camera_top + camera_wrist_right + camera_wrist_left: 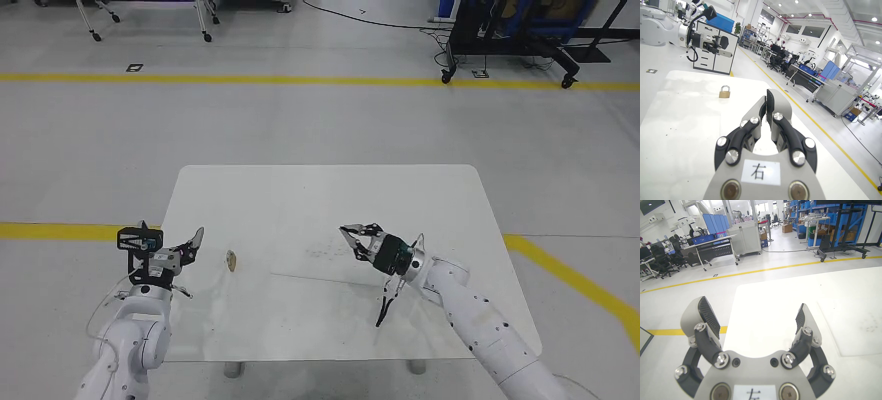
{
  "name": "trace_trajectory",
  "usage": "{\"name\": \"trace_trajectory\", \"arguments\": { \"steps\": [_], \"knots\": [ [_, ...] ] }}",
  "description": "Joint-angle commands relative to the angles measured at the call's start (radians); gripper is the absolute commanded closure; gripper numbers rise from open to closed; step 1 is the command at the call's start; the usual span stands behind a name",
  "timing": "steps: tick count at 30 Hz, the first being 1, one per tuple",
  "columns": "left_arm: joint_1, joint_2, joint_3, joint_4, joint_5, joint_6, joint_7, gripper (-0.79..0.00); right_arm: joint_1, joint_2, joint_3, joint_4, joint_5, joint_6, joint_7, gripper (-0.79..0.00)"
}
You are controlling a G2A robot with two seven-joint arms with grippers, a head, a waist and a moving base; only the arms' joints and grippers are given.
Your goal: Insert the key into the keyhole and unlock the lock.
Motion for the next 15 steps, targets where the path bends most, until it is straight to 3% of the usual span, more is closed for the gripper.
{"name": "trace_trajectory", "arguments": {
  "steps": [1, 5, 6, 8, 11, 13, 15],
  "knots": [
    [0.0, 0.0, 0.0, 0.0, 0.0, 0.0, 0.0, -0.785, -0.001, 0.0, 0.0, -0.001, 0.0, 0.001, 0.001, 0.0],
    [0.011, -0.003, -0.017, 0.002, -0.082, -0.027, 0.035, -0.785, -0.004, -0.001, 0.0, 0.001, 0.01, -0.004, 0.001, 0.0],
    [0.014, -0.004, -0.022, 0.003, -0.15, -0.077, 0.036, -0.785, -0.006, -0.003, 0.003, 0.009, 0.049, -0.014, 0.004, 0.0],
    [0.012, -0.002, -0.044, 0.015, -0.367, -0.264, -0.005, -0.785, -0.001, -0.01, 0.008, 0.045, 0.145, -0.028, -0.01, 0.0],
    [-0.019, 0.009, -0.079, 0.059, -0.661, -0.52, -0.153, -0.785, 0.015, -0.026, -0.011, 0.108, 0.297, -0.111, -0.089, 0.0],
    [-0.059, 0.015, -0.073, 0.095, -0.83, -0.613, -0.276, -0.785, 0.032, -0.036, -0.018, 0.164, 0.396, -0.177, -0.137, 0.0],
    [-0.105, 0.019, -0.051, 0.122, -0.973, -0.64, -0.383, -0.785, 0.052, -0.043, -0.028, 0.216, 0.456, -0.248, -0.151, 0.0]
  ]
}}
